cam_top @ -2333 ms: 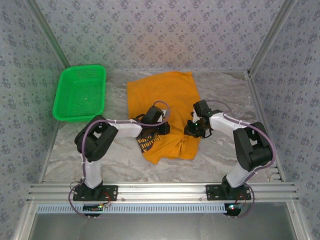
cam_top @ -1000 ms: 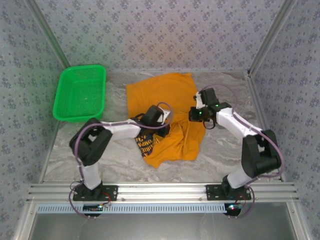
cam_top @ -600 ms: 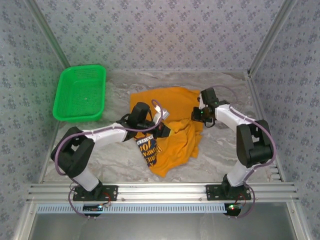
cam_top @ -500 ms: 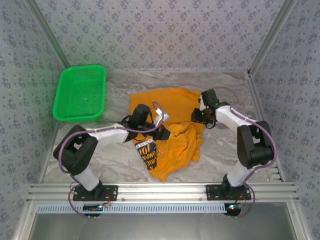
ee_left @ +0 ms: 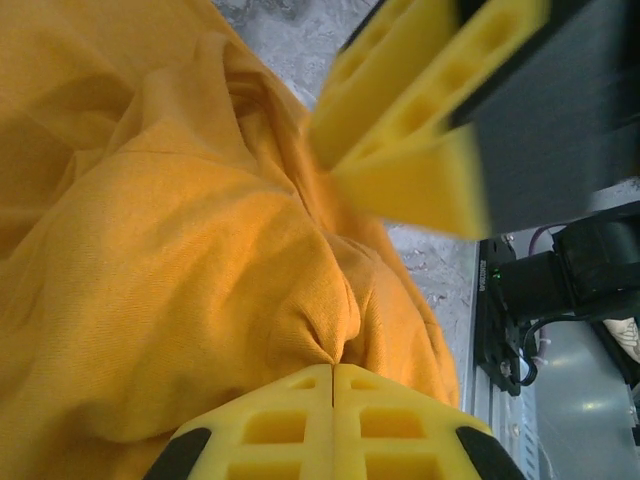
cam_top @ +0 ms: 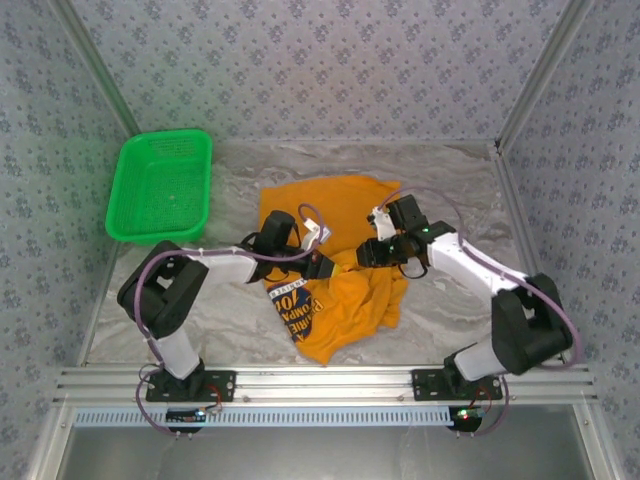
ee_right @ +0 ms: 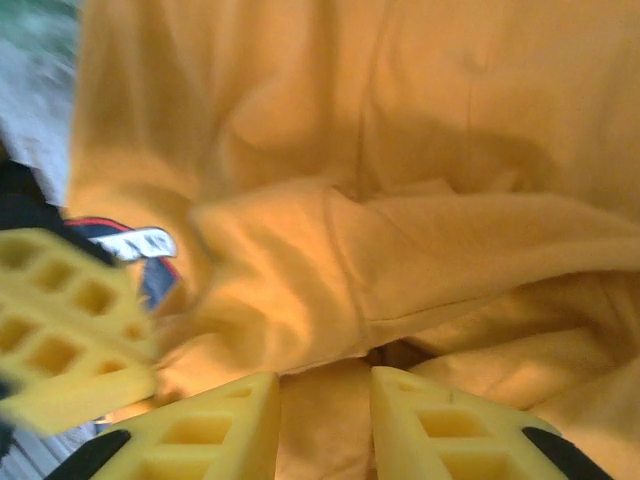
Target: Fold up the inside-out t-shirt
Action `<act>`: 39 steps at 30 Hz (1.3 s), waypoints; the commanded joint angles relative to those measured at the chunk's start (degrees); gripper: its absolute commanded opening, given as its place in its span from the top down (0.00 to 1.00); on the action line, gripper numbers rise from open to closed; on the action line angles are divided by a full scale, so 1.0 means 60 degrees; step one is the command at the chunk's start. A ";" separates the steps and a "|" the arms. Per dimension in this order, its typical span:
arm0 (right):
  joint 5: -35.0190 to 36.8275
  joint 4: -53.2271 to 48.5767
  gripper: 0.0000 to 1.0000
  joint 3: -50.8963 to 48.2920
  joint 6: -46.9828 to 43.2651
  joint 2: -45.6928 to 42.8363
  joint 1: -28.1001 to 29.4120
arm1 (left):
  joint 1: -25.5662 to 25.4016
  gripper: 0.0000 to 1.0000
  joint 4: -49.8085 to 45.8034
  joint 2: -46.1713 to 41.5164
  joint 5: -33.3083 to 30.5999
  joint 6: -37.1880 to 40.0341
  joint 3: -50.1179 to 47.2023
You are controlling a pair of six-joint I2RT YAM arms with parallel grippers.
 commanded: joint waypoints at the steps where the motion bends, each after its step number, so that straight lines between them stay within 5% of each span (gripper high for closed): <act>1: 0.0022 0.0606 0.67 0.0052 0.0336 0.0426 0.0043 | 0.0006 1.00 0.0386 0.0161 0.0347 -0.0134 0.0279; 12: 0.0504 0.2966 0.56 -0.0919 0.0662 0.1248 0.0360 | 0.0030 1.00 0.1319 0.0533 -0.0168 -0.1277 0.0222; 17: -0.0299 0.2796 0.61 -0.1100 0.0515 0.0896 0.0233 | 0.0079 1.00 0.1556 0.0716 -0.0424 -0.1462 0.0128; 27: 0.0847 0.4144 0.70 -0.2737 0.0438 0.0301 0.0400 | 0.0171 1.00 0.2670 0.1034 -0.0680 -0.1920 -0.0208; 34: 0.1589 0.4314 0.50 -0.1863 0.0156 0.1352 0.0339 | 0.0037 1.00 0.2688 0.1124 -0.0075 -0.1757 -0.0089; 36: 0.1576 0.4592 0.56 -0.1538 0.0216 0.1870 0.0383 | 0.0054 1.00 0.3238 0.1211 0.0007 -0.2179 -0.0162; 39: 0.1841 0.5975 1.00 -0.2239 0.0808 0.1233 0.0625 | 0.0089 1.00 0.3849 0.1228 0.0000 -0.2613 -0.0283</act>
